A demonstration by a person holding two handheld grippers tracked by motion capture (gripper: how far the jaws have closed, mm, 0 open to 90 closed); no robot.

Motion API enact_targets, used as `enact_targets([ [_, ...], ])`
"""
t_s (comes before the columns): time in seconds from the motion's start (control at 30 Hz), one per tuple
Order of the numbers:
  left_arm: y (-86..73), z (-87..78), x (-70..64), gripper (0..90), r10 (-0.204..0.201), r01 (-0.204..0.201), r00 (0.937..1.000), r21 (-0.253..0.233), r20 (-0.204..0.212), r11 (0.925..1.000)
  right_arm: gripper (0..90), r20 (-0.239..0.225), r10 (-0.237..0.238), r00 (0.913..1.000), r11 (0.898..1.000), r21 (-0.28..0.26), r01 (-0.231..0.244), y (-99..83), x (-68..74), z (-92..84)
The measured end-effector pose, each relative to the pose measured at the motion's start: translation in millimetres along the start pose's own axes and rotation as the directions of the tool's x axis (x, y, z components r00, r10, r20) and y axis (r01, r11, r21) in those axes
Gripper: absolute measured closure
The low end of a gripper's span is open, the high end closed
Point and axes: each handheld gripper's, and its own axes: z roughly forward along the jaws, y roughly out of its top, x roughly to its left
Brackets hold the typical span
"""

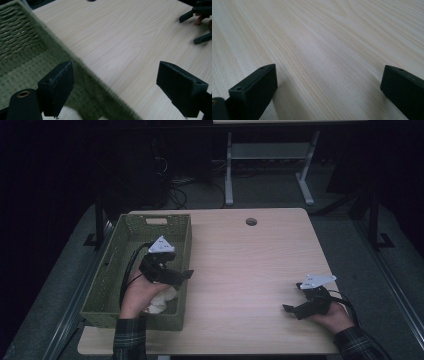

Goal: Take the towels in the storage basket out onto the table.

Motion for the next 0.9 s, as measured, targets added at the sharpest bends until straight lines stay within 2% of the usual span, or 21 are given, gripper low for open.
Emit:
enact_targets([
  [0.2, -13.5, -6.9, 14.9, 14.0, -0.019, 0.019, 0.9998, 0.022, -0.011, 0.9996, 0.4, 0.0, 0.002, 1.0, 1.0, 0.001, -0.002, -0.1, 0.3, -0.1],
  [0.33, -21.6, -5.0, 25.3, 14.2, -0.01, 0.011, 0.9997, 0.05, -0.022, 0.9987, 0.4, -0.001, 0.005, 1.0, 1.0, 0.0, -0.005, 0.0, 0.5, -0.1],
  [0.4, -24.9, -2.8, 28.8, 14.2, -0.022, 0.024, 0.9991, 0.069, -0.037, 0.9973, 0.4, 0.0, 0.007, 1.0, 1.0, 0.0, -0.007, 0.0, 0.7, -0.1],
  [0.43, -27.1, -1.5, 32.0, 14.2, -0.01, 0.014, 0.9986, 0.084, -0.052, 0.9963, 0.4, 0.001, 0.002, 1.0, 1.0, 0.001, -0.002, -0.2, 0.5, -0.2],
  [0.5, -30.2, -0.2, 35.5, 14.2, -0.013, 0.019, 0.998, 0.091, -0.062, 0.9956, 0.4, -0.001, 0.004, 1.0, 1.0, 0.002, -0.004, -0.6, 1.1, -0.7],
  [0.6, -37.4, 2.4, 41.2, 14.2, -0.044, 0.051, 0.9963, 0.102, -0.074, 0.9934, 0.4, -0.001, 0.005, 1.0, 1.0, 0.0, -0.005, -0.8, 1.3, -0.8],
  [0.77, -49.1, 5.4, 52.6, 14.1, -0.045, 0.062, 0.9925, 0.146, -0.114, 0.9873, 0.4, -0.001, 0.005, 1.0, 1.0, 0.0, -0.005, -0.8, 1.3, -0.8],
  [0.9, -58.5, 6.7, 60.7, 14.0, -0.061, 0.08, 0.9904, 0.155, -0.124, 0.9846, 0.4, -0.001, 0.005, 1.0, 1.0, 0.0, -0.005, -0.8, 1.3, -0.8],
])
